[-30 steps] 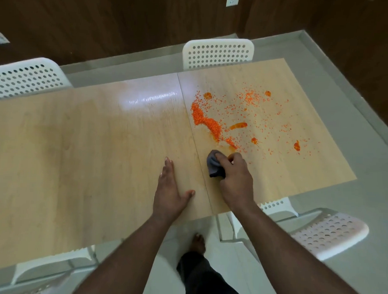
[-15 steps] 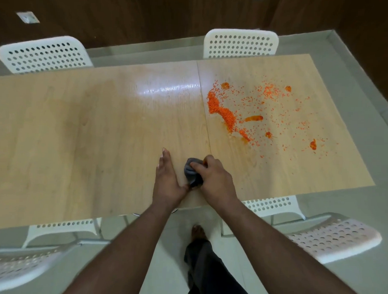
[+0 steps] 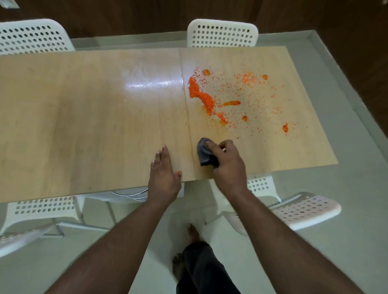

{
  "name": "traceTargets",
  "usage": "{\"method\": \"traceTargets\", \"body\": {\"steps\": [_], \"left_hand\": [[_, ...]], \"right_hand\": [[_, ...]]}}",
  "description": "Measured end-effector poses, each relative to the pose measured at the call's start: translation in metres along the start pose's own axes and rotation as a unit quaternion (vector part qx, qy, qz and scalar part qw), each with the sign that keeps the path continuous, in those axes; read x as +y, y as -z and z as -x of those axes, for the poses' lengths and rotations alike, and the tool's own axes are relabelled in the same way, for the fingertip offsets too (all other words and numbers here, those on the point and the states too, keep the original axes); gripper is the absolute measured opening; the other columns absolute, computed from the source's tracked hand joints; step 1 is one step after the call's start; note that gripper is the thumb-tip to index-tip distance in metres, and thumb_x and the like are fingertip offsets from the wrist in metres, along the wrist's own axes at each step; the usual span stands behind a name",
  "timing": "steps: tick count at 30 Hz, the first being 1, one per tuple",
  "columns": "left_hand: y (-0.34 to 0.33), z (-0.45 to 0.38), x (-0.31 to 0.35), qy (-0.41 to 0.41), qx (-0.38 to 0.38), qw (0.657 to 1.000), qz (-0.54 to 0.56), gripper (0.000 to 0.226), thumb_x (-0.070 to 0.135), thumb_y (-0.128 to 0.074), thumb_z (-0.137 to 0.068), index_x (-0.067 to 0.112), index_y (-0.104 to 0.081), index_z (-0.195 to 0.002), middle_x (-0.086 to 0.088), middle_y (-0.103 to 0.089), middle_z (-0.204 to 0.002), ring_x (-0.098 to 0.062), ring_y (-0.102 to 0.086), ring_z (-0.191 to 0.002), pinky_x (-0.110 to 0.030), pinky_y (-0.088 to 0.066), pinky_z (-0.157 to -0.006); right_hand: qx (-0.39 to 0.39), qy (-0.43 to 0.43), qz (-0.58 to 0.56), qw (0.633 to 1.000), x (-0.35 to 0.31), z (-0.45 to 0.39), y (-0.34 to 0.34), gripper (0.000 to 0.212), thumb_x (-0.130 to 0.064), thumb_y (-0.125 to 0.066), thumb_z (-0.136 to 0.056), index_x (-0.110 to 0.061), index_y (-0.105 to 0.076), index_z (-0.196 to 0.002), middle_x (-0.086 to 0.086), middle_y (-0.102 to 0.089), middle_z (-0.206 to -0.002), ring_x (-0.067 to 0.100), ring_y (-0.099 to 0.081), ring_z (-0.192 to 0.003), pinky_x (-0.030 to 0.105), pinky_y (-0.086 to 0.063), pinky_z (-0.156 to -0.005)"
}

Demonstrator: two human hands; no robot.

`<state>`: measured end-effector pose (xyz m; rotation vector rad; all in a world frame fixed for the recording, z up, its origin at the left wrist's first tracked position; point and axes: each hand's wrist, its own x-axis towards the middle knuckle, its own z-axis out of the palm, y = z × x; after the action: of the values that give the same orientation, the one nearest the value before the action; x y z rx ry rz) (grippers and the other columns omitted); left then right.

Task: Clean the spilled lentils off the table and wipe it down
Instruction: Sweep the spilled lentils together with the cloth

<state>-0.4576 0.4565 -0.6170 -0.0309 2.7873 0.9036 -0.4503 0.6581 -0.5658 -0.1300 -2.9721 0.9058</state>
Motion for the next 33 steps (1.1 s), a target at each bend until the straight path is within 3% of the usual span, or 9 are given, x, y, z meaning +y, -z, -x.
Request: {"method": "traceTargets", "body": {"steps": [5,9,12,16,20,24,28,33], "left_hand": [[-0.007,0.003,0.015,0.003,0.009,1.0,0.013,0.094,0.012,-0.061,-0.101,0.013,0.004,-0.168,-0.01,-0.01,-0.176,-0.028,-0.01,-0.162,-0.044,-0.018,-0.13],[-0.018,-0.003,0.026,-0.004,0.011,1.0,0.013,0.094,0.011,-0.058,-0.099,0.018,0.005,-0.168,-0.009,-0.012,-0.176,-0.029,-0.013,-0.161,-0.042,-0.019,-0.131],[-0.029,-0.008,0.039,-0.007,-0.014,1.0,0.01,0.098,0.022,-0.063,-0.099,0.02,0.007,-0.168,-0.009,-0.011,-0.176,-0.03,-0.014,-0.161,-0.044,-0.022,-0.13],[-0.044,-0.014,0.062,-0.023,-0.026,0.999,0.016,0.107,0.037,-0.07,-0.096,0.025,0.009,-0.167,-0.007,-0.014,-0.175,-0.031,-0.018,-0.16,-0.047,-0.026,-0.128],[-0.058,-0.013,0.086,-0.006,-0.018,1.0,0.021,0.114,0.035,-0.075,-0.093,0.019,0.009,-0.168,-0.011,-0.018,-0.174,-0.031,-0.018,-0.16,-0.046,-0.022,-0.129],[-0.07,-0.011,0.1,0.046,0.006,0.998,0.05,0.119,0.025,-0.08,-0.088,0.02,0.008,-0.168,-0.01,-0.021,-0.173,-0.035,-0.028,-0.155,-0.049,-0.03,-0.125],[-0.075,-0.011,0.106,0.08,0.033,0.995,0.056,0.123,0.022,-0.082,-0.086,0.025,0.01,-0.167,-0.001,-0.018,-0.175,-0.032,-0.033,-0.154,-0.051,-0.038,-0.121],[-0.088,-0.015,0.126,0.124,0.065,0.988,0.064,0.125,0.02,-0.083,-0.085,0.026,0.011,-0.167,0.001,-0.02,-0.174,-0.033,-0.034,-0.152,-0.049,-0.036,-0.121]], "right_hand": [[-0.088,0.041,0.072,0.993,0.014,0.028,-0.017,0.062,-0.009,-0.064,-0.088,-0.032,-0.056,-0.145,0.003,-0.043,-0.116,0.025,-0.048,-0.105,0.035,-0.045,-0.071],[-0.073,0.024,0.09,0.993,0.038,0.016,-0.003,0.06,-0.009,-0.063,-0.089,-0.031,-0.058,-0.145,0.004,-0.045,-0.116,0.026,-0.047,-0.108,0.033,-0.041,-0.073],[-0.052,-0.017,0.087,0.995,0.065,-0.017,0.012,0.04,-0.028,-0.057,-0.1,-0.035,-0.059,-0.14,0.001,-0.045,-0.112,0.024,-0.05,-0.102,0.031,-0.039,-0.075],[-0.036,-0.071,0.053,0.995,0.09,-0.071,0.032,0.029,-0.043,-0.05,-0.104,-0.033,-0.06,-0.129,-0.005,-0.043,-0.103,0.013,-0.048,-0.087,0.022,-0.032,-0.062],[-0.048,0.048,0.086,0.994,0.092,-0.058,0.052,0.039,-0.028,-0.055,-0.098,-0.034,-0.058,-0.136,0.002,-0.043,-0.11,0.022,-0.046,-0.096,0.033,-0.041,-0.072],[-0.139,0.135,0.119,0.974,0.11,-0.011,0.054,0.053,-0.017,-0.069,-0.086,-0.029,-0.059,-0.137,0.004,-0.047,-0.119,0.025,-0.05,-0.104,0.036,-0.048,-0.071],[-0.138,0.141,0.122,0.973,0.138,-0.019,0.057,0.059,-0.011,-0.076,-0.081,-0.028,-0.061,-0.136,0.004,-0.048,-0.12,0.027,-0.05,-0.109,0.037,-0.049,-0.065],[-0.118,0.064,0.056,0.989,0.156,-0.097,0.079,0.05,-0.006,-0.056,-0.096,-0.027,-0.059,-0.142,0.01,-0.049,-0.126,0.031,-0.049,-0.112,0.04,-0.046,-0.087]]}}
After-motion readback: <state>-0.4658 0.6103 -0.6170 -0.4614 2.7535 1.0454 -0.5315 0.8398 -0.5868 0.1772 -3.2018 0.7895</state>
